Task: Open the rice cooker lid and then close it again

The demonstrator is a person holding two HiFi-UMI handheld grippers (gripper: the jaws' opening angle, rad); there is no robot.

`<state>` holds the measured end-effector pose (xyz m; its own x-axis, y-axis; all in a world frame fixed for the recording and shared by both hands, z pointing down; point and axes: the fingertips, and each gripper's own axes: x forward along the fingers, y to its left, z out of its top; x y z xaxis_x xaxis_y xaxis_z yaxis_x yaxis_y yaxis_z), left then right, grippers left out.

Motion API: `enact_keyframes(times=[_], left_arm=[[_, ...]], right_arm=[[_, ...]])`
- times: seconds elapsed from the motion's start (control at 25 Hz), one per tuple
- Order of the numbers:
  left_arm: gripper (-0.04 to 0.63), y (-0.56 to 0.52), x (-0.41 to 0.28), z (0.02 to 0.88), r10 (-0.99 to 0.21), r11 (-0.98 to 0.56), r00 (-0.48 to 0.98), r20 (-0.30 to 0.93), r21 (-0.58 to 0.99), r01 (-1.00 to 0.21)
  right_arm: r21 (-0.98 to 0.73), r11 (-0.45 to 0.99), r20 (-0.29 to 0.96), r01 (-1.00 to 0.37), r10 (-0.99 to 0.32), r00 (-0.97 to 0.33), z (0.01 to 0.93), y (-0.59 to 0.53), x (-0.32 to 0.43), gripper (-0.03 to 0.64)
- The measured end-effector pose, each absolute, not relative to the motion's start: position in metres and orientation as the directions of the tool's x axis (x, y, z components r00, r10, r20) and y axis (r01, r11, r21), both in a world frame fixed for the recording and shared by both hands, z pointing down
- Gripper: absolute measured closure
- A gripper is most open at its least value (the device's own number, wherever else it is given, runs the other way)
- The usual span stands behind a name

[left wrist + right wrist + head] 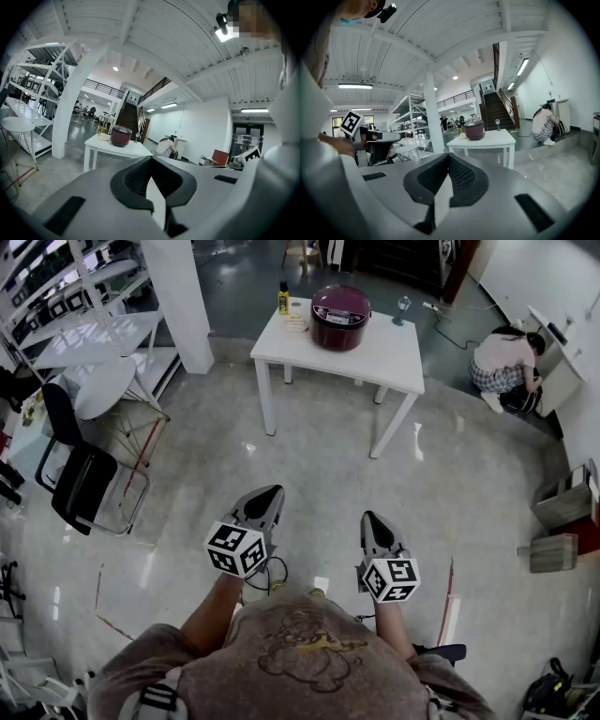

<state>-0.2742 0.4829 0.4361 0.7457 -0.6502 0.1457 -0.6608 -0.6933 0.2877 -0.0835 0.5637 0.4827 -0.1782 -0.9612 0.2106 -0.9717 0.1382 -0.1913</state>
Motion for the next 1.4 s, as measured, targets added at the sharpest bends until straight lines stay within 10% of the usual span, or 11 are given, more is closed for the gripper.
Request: enact_keyframes(times=[1.4], left_arm=[[0.574,0.389,-0.274,0.438,-0.646,-0.712,0.758,0.090,0.286,-0.641]], right_arm=[[-0.200,0.126,0.200,-0.972,-0.966,-0.167,0.497,0.480,-0.091,0.614]])
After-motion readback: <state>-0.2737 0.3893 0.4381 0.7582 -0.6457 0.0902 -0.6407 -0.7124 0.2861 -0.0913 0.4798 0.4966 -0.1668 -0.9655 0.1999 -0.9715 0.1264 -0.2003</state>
